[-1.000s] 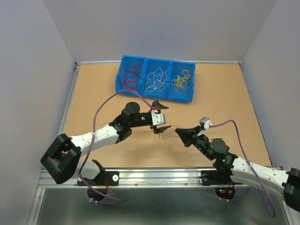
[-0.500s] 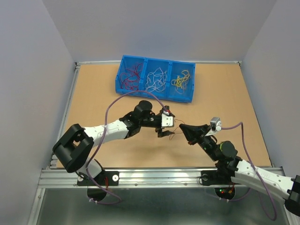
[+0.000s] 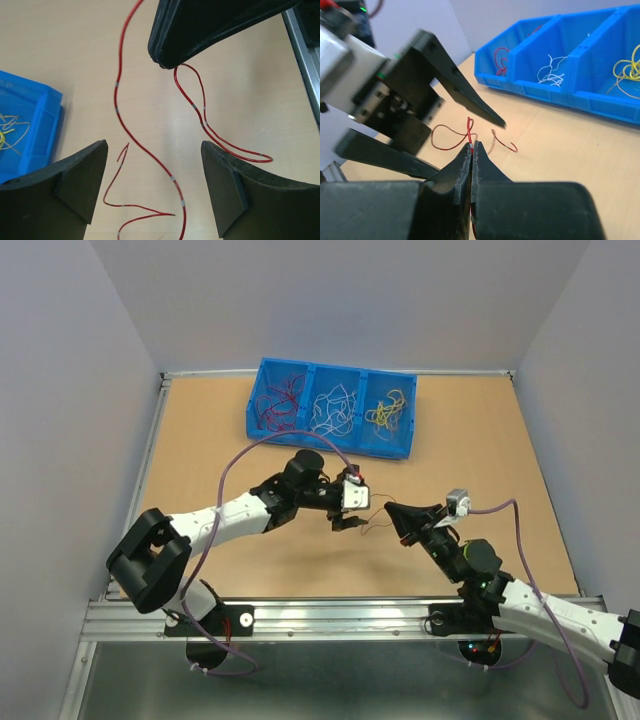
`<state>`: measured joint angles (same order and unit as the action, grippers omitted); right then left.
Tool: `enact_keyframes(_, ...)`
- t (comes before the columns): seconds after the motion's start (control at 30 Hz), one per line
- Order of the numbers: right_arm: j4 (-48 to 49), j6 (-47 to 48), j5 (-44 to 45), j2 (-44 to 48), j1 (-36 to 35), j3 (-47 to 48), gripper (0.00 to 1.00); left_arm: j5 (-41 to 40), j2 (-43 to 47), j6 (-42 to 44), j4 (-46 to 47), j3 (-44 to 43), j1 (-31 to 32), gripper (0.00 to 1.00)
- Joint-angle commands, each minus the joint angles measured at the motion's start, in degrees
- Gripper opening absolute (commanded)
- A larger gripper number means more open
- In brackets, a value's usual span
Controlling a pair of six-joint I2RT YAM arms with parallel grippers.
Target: Untangle the cables
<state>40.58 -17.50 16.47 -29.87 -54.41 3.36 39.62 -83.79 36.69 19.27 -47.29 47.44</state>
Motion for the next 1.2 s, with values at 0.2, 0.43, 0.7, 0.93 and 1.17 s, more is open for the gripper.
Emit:
enact_keyframes(0.2,-0.5,1.2,3.4,-0.4,-0.1,-4.6,0.01,10.6,-0.6,10.5,-22.4,-12.6,-2.5,0.91)
enact_keyframes(0.43,-1.4,0.6,2.3,1.5,-0.2,-4.8,0.01,10.8,-5.6,11.8,-25.2,-15.0,-1.6,0.91)
enact_keyframes(0.7,-1.4,0.4,2.0,3.4,-0.2,-5.6,0.01,11.3,-6.1,11.5,-25.9,-15.6,-0.6,0.89)
enact_keyframes(0.93,0.1,0.4,0.9,3.5,-0.2,-5.8,0.01,10.9,-6.7,8.8,-24.8,-16.5,-0.1,0.37)
enact_keyframes(1.17,0.1,0.1,1.4,3.4,-0.2,-6.1,0.26,7.9,-4.8,4.9,-20.1,-15.3,-0.1,0.0)
